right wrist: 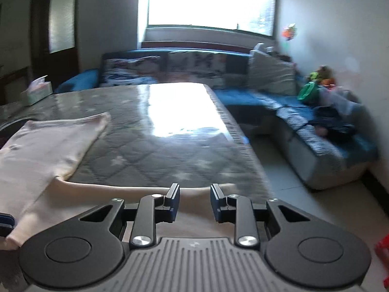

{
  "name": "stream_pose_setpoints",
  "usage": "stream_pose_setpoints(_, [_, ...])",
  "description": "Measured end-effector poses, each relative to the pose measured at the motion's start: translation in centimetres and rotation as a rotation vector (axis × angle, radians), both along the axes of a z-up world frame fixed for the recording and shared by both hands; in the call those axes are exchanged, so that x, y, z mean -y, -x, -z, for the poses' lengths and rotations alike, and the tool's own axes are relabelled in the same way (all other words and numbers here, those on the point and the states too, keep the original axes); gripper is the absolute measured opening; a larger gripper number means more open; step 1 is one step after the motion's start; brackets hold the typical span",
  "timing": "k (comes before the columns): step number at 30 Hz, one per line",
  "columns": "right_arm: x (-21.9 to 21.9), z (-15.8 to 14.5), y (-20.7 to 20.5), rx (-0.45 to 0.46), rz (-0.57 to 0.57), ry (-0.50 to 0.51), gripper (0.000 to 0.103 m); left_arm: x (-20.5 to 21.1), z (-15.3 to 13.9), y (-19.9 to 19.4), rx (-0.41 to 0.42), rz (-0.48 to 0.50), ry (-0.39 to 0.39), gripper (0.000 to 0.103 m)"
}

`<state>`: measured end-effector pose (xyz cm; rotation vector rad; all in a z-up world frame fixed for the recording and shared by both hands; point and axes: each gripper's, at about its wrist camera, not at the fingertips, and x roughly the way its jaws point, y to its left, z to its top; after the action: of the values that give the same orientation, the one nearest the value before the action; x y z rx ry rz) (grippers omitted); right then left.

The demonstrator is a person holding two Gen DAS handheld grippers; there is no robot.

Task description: Fold clothes

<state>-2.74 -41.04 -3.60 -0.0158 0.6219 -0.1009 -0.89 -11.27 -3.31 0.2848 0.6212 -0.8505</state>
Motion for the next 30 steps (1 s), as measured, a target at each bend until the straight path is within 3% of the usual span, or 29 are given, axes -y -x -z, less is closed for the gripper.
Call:
stream_pose_setpoints(6, [0.0, 1.5, -2.7, -0.036, -0.015, 0.001, 0.027, 0.0, 0.0, 0.0, 0.000, -0.001, 0.000, 0.012])
stream_pose_setpoints(21, [1.4, 1.5, -1.6, -0.041, 0.025, -0.005, 0.032, 0.0, 0.1, 0.0, 0.002, -0.010, -0.001, 0.016])
stream_pose_setpoints(24, [0.6, 0.4, -0.4, -0.020, -0.009, -0.009, 0.037, -0.1, 0.1, -0.1, 0.007, -0.014, -0.002, 0.020])
stream_pose_setpoints(30, [-4.3, -0.8, 2.2, -0.024, -0.225, -0.032, 0.046, -0.1, 0.2, -0.1, 0.009, -0.014, 0.000, 0.020])
